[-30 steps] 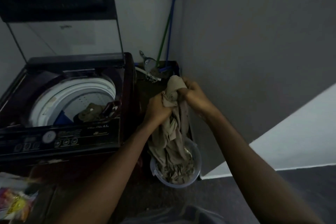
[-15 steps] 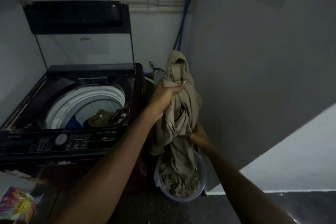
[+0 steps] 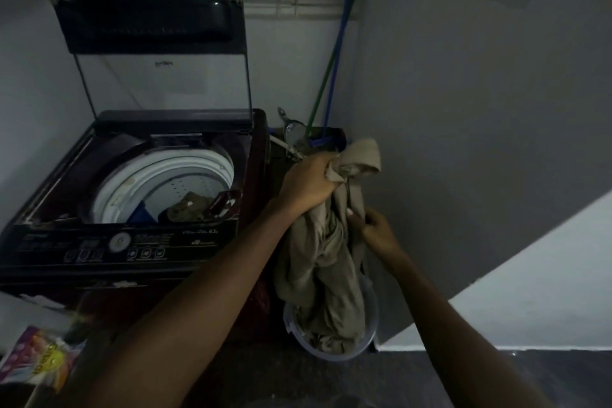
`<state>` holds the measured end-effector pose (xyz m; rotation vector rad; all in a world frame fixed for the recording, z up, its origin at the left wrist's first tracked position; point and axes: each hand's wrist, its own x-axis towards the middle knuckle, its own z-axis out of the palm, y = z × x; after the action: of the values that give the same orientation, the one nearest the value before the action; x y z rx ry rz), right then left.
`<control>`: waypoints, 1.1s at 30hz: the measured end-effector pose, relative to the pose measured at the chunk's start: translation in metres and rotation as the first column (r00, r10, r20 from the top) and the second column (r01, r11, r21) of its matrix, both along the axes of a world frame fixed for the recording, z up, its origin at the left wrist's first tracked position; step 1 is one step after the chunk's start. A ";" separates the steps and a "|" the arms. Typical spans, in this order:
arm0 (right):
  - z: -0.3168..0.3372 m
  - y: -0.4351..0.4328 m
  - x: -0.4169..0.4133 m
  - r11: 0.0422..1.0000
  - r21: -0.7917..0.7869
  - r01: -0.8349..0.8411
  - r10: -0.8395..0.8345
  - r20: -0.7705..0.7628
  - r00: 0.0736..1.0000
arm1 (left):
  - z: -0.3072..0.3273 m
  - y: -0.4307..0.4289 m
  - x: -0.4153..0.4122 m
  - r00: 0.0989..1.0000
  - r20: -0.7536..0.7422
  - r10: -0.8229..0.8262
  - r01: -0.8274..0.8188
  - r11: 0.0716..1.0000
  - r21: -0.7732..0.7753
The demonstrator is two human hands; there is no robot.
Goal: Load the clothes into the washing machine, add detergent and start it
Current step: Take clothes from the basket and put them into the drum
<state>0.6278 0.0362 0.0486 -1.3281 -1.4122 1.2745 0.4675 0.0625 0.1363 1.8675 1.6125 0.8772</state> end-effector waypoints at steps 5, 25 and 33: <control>0.010 0.011 0.003 0.959 0.131 0.252 -0.252 -0.012 0.968 | -0.003 0.000 0.005 0.999 -0.040 0.024 -0.025 0.999 -0.047; 0.019 0.008 -0.003 0.999 0.030 0.042 -0.041 -0.045 0.998 | 0.020 0.001 0.020 0.832 0.553 0.038 0.048 0.989 -0.141; 0.062 0.036 0.020 0.851 0.419 0.315 -0.393 0.113 0.912 | -0.013 0.006 -0.023 0.845 0.508 0.166 -0.098 0.983 -0.158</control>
<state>0.6477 0.0726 0.1110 -1.3749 -1.3796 0.5863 0.4449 0.0687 0.1235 1.2874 1.4184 1.1887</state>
